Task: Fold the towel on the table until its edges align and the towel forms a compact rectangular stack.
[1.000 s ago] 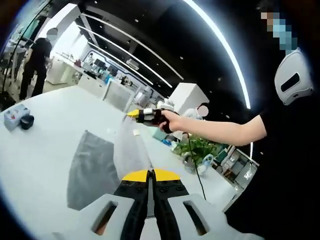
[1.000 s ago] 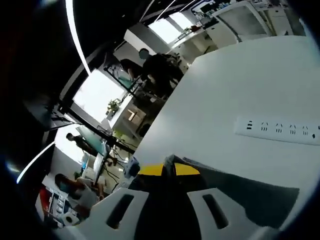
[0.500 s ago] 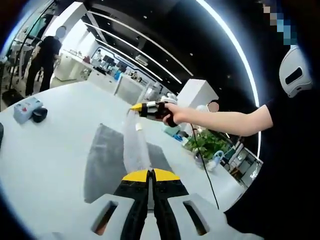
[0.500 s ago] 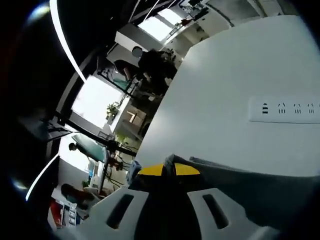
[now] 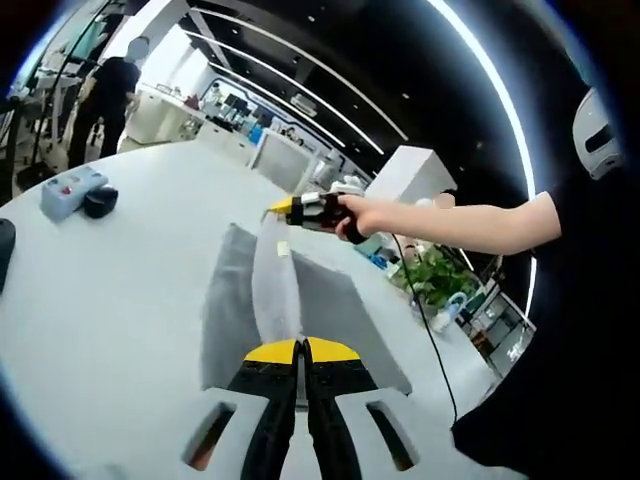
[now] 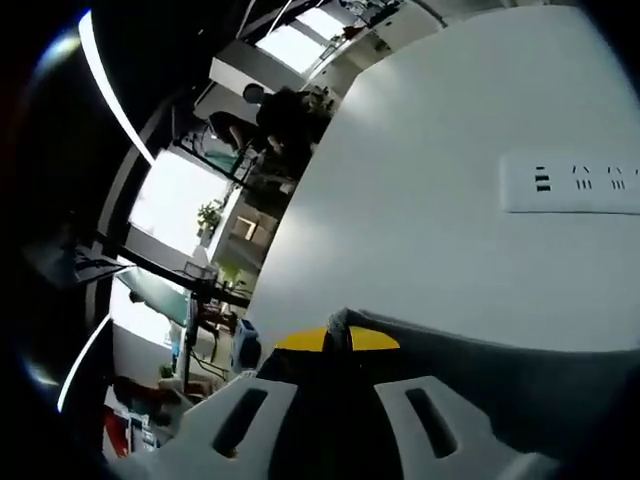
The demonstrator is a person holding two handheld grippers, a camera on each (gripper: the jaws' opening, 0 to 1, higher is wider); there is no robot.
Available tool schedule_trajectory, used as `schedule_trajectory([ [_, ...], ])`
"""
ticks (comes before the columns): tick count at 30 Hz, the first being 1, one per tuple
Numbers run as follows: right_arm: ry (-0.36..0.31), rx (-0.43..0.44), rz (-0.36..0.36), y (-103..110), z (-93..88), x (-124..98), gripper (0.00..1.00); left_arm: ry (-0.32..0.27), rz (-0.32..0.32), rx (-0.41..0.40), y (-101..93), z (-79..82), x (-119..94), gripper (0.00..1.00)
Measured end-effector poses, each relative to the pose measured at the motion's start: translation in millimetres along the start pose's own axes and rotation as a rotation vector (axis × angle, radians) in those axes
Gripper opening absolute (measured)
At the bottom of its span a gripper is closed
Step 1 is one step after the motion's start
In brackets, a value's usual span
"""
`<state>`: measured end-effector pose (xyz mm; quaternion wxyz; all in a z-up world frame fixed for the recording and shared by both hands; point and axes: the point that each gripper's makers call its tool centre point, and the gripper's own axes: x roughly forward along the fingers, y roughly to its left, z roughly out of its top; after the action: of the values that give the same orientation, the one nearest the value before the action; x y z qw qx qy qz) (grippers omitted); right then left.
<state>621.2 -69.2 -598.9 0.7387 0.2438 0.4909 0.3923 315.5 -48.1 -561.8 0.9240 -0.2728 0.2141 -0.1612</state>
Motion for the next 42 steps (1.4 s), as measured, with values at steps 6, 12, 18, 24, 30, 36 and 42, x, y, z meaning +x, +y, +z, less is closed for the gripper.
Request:
schedule_trajectory([
  [6,0.008,0.032,0.01,-2,-3.8,15,0.03,0.016,0.039,-0.021,15.4,-7.5,2,0.02],
  [12,0.018,0.031,0.04,-3,-6.7,32,0.03,0.016,0.081,-0.048,30.7,-19.0,4,0.02],
  [18,-0.001,-0.044,0.133,12,-13.1,37,0.04,0.054,0.132,-0.033,44.1,-32.5,8,0.02],
  [24,-0.008,0.001,0.182,14,-10.3,39,0.09,-0.012,0.165,-0.094,51.9,-24.4,9,0.03],
  [30,-0.005,0.071,0.233,21,-11.2,42,0.01,-0.022,0.196,-0.095,56.7,-23.3,3,0.03],
  [36,0.006,0.073,0.231,18,-13.8,40,0.0,-0.028,0.232,-0.105,65.2,-24.4,-5,0.03],
  [42,0.016,0.005,0.198,4,-23.0,23,0.0,-0.037,0.296,-0.05,70.0,-24.7,-16,0.05],
])
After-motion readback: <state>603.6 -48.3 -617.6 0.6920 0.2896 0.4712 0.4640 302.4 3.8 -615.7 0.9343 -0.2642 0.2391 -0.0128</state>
